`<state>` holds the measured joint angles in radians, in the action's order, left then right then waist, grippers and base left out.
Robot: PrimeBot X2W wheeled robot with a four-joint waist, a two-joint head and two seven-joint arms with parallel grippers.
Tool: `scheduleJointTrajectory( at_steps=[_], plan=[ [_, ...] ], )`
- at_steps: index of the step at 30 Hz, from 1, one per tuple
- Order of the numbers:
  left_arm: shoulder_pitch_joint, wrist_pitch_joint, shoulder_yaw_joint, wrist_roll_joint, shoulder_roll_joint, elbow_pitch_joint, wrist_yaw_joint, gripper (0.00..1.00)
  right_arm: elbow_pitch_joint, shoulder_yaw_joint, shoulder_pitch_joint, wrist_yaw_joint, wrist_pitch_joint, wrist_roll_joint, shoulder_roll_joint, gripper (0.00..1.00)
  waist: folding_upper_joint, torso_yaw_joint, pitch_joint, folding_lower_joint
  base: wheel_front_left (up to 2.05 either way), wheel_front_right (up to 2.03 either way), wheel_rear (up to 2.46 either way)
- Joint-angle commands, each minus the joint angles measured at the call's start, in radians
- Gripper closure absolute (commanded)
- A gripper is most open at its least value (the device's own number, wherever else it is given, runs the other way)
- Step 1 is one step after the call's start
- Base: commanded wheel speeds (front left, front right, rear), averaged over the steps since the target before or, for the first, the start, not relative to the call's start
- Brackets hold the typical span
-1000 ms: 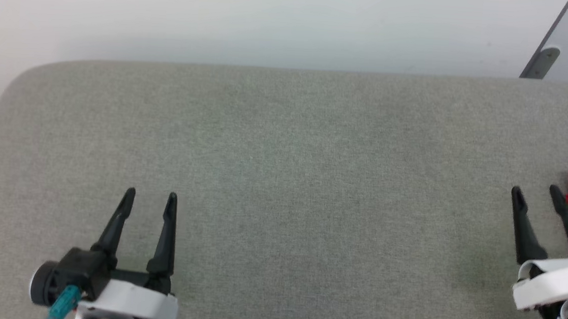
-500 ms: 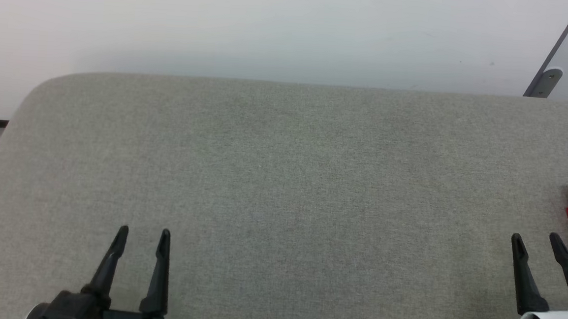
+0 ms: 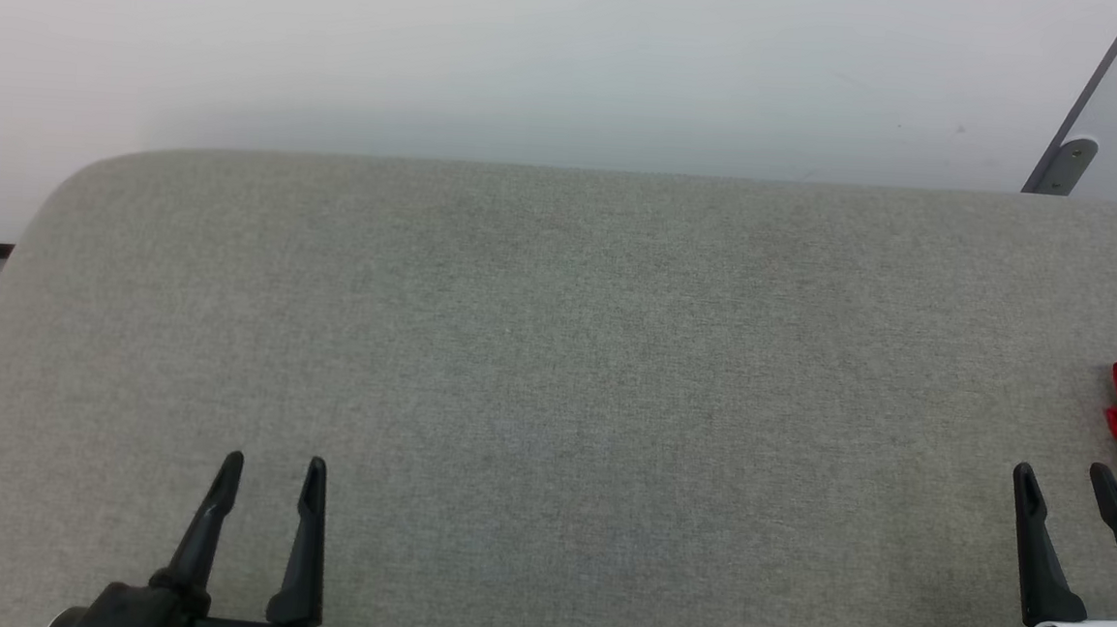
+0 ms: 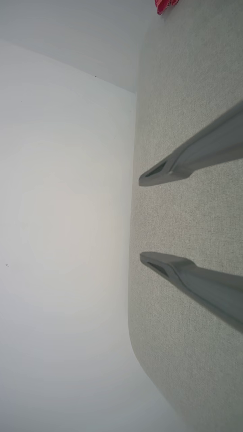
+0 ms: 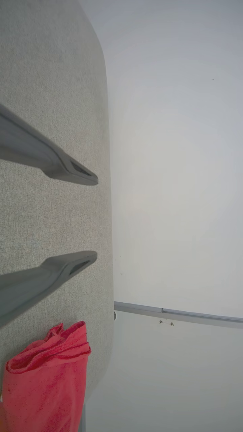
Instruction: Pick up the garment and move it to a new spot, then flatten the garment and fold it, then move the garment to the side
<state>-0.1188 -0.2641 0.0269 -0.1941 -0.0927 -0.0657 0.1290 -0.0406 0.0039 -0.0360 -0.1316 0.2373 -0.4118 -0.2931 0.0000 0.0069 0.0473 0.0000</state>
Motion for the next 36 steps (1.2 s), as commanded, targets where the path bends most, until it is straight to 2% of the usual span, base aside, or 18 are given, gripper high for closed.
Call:
scheduleJointTrajectory(
  at_steps=[1, 15, 16, 21, 36],
  plan=[
    [-0.006, 0.001, 0.002, -0.006, 0.0, -0.003, 0.002, 0.0, 0.003, -0.006, -0.013, 0.002, -0.002, 0.005, 0.005, 0.0, 0.0, -0.001, -0.001, 0.0, 0.0, 0.0, 0.0],
    [-0.008, 0.001, 0.02, -0.023, 0.009, -0.011, 0.002, 0.0, 0.008, 0.002, -0.003, 0.002, -0.006, -0.008, 0.011, 0.0, 0.0, -0.009, 0.001, 0.0, 0.0, 0.0, 0.0],
    [-0.004, 0.0, 0.021, -0.018, 0.008, -0.009, 0.0, 1.0, 0.007, 0.003, -0.005, 0.0, -0.006, -0.008, 0.009, 1.0, 0.0, -0.009, 0.001, 0.0, 0.0, 0.0, 0.0],
    [-0.011, 0.002, 0.016, -0.032, 0.018, 0.03, 0.0, 1.0, -0.033, 0.009, -0.019, 0.0, -0.012, -0.02, 0.033, 1.0, 0.0, -0.009, 0.001, 0.0, 0.0, 0.0, 0.0],
    [0.037, 0.061, 0.01, -0.326, 0.006, 0.085, -0.001, 1.0, -0.066, -0.009, 0.015, 0.0, -0.074, -0.262, 0.069, 1.0, 0.0, -0.009, -0.005, 0.0, 0.0, 0.0, 0.0]
  ],
)
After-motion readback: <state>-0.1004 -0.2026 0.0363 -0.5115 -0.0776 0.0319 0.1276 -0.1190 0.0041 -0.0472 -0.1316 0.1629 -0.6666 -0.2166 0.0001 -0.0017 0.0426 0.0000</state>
